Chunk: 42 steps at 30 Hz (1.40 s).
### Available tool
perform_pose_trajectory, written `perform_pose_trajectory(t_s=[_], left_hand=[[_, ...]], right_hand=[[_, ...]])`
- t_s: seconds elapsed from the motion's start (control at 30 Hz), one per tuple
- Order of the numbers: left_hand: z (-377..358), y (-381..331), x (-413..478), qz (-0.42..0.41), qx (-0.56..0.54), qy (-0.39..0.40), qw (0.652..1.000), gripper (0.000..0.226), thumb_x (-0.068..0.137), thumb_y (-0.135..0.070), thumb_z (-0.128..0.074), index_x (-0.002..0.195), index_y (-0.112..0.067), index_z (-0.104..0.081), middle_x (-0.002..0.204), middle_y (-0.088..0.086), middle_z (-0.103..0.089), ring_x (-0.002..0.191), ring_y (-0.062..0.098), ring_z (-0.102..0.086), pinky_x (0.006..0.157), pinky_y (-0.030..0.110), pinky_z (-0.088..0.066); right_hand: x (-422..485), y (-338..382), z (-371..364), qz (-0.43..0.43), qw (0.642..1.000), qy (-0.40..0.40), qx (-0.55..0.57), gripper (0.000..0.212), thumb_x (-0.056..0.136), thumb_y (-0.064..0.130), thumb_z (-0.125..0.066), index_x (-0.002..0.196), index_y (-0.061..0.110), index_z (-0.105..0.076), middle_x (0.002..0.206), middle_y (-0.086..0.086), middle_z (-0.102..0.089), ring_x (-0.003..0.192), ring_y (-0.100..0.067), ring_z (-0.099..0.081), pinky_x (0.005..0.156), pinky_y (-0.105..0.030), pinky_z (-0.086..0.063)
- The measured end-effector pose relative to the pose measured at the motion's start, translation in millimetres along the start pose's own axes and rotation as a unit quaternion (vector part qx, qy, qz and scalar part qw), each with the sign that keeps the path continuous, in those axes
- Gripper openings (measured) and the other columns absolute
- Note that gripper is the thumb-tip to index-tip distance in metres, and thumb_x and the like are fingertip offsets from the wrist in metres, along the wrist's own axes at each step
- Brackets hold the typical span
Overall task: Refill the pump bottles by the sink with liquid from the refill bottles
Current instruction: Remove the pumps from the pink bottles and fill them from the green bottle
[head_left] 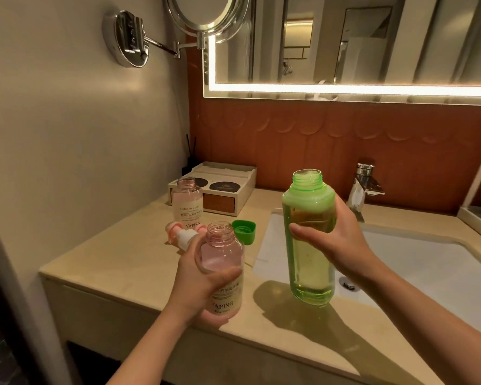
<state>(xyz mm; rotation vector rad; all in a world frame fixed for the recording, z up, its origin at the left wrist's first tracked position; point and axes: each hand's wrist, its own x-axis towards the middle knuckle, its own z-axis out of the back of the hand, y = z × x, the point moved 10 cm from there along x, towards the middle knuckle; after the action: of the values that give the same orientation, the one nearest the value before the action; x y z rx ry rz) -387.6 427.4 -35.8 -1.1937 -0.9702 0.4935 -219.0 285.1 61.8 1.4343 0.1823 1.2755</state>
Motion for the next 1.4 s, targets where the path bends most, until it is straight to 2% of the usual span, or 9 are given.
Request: perform_pose_trajectory(t_s=[0.1,0.17,0.27,0.47,0.63,0.77,1.0,1.2,1.4], left_hand=[[-17.7,-3.9,-2.4,-0.014,-0.001,0.01,1.0,0.061,0.058,-0.001,-0.081,0.107,-0.026,-0.055,0.103,-0.008,-0.065,0.094,0.001,-0.062,0.072,0.009,-0.047],[-34.1,-6.2,-4.7,-0.017,-0.004,0.025,1.0,0.066,0.054,-0.009,-0.086,0.11,-0.026,-0.053,0.104,-0.009,-0.064,0.092,-0.004,-0.061,0.071,0.006,-0.047],[-53.5,-8.9,-6.4,-0.024,-0.01,0.039,0.999,0.075,0.048,-0.024,-0.086,0.115,-0.022,-0.053,0.108,-0.006,-0.065,0.096,0.001,-0.062,0.075,0.011,-0.049],[-69.3,-9.6,-4.7,-0.025,-0.008,0.059,0.998,0.08,0.048,-0.03,-0.082,0.121,-0.017,-0.05,0.112,-0.004,-0.064,0.099,0.004,-0.061,0.08,0.014,-0.049],[-67.7,-13.2,-3.3,-0.03,-0.009,0.067,0.997,0.078,0.042,-0.044,-0.08,0.113,-0.024,-0.053,0.107,-0.008,-0.065,0.098,0.003,-0.062,0.079,0.013,-0.049],[-56.8,-10.7,2.5,-0.028,-0.021,0.05,0.998,0.073,0.042,-0.041,-0.081,0.108,-0.026,-0.054,0.105,-0.008,-0.066,0.096,0.004,-0.063,0.076,0.014,-0.05],[-43.6,-5.7,11.3,-0.024,-0.016,0.04,0.999,0.07,0.043,-0.043,-0.081,0.106,-0.03,-0.054,0.1,-0.014,-0.067,0.096,0.003,-0.063,0.075,0.013,-0.05],[-41.4,-1.6,16.3,-0.023,-0.015,0.036,0.999,0.067,0.047,-0.029,-0.084,0.107,-0.028,-0.054,0.103,-0.01,-0.065,0.094,0.001,-0.063,0.072,0.011,-0.049],[-41.8,-3.8,17.7,-0.026,-0.012,0.035,0.999,0.071,0.045,-0.036,-0.083,0.109,-0.026,-0.054,0.102,-0.009,-0.066,0.094,0.001,-0.063,0.073,0.011,-0.049]], right_hand=[[-1.0,-1.8,1.9,-0.001,1.0,0.016,-0.009,0.059,0.058,0.033,-0.078,0.11,0.035,-0.05,0.1,0.014,-0.063,0.091,0.001,-0.061,0.07,-0.012,-0.049],[-1.7,-2.9,1.9,0.0,0.999,0.035,-0.018,0.058,0.058,0.031,-0.078,0.109,0.035,-0.05,0.098,0.016,-0.063,0.091,0.0,-0.061,0.07,-0.012,-0.05],[-4.6,-3.5,3.6,0.008,0.998,0.059,-0.036,0.058,0.059,0.028,-0.079,0.109,0.034,-0.051,0.095,0.021,-0.062,0.091,0.0,-0.061,0.071,-0.013,-0.05],[-9.1,-8.6,13.5,0.012,0.995,0.072,-0.072,0.058,0.058,0.03,-0.08,0.108,0.035,-0.051,0.096,0.023,-0.061,0.093,-0.001,-0.06,0.074,-0.013,-0.049],[-7.3,-13.7,10.5,0.011,0.99,0.082,-0.117,0.06,0.056,0.04,-0.08,0.108,0.038,-0.05,0.099,0.021,-0.06,0.094,-0.003,-0.059,0.08,-0.022,-0.052],[-2.4,-14.9,2.8,0.019,0.985,0.099,-0.141,0.06,0.057,0.043,-0.08,0.109,0.037,-0.051,0.1,0.019,-0.061,0.092,-0.003,-0.059,0.08,-0.023,-0.052],[10.3,-21.3,-10.0,0.032,0.976,0.128,-0.172,0.062,0.062,0.032,-0.085,0.111,0.038,-0.047,0.099,0.015,-0.059,0.089,0.0,-0.058,0.075,-0.014,-0.048],[14.4,-28.6,-20.2,0.038,0.968,0.149,-0.2,0.069,0.061,0.031,-0.085,0.118,0.031,-0.046,0.103,0.01,-0.061,0.09,-0.003,-0.058,0.076,-0.023,-0.05],[16.8,-29.2,-23.1,0.034,0.961,0.167,-0.219,0.067,0.061,0.034,-0.083,0.118,0.029,-0.048,0.102,0.012,-0.062,0.09,-0.004,-0.058,0.078,-0.028,-0.05]])
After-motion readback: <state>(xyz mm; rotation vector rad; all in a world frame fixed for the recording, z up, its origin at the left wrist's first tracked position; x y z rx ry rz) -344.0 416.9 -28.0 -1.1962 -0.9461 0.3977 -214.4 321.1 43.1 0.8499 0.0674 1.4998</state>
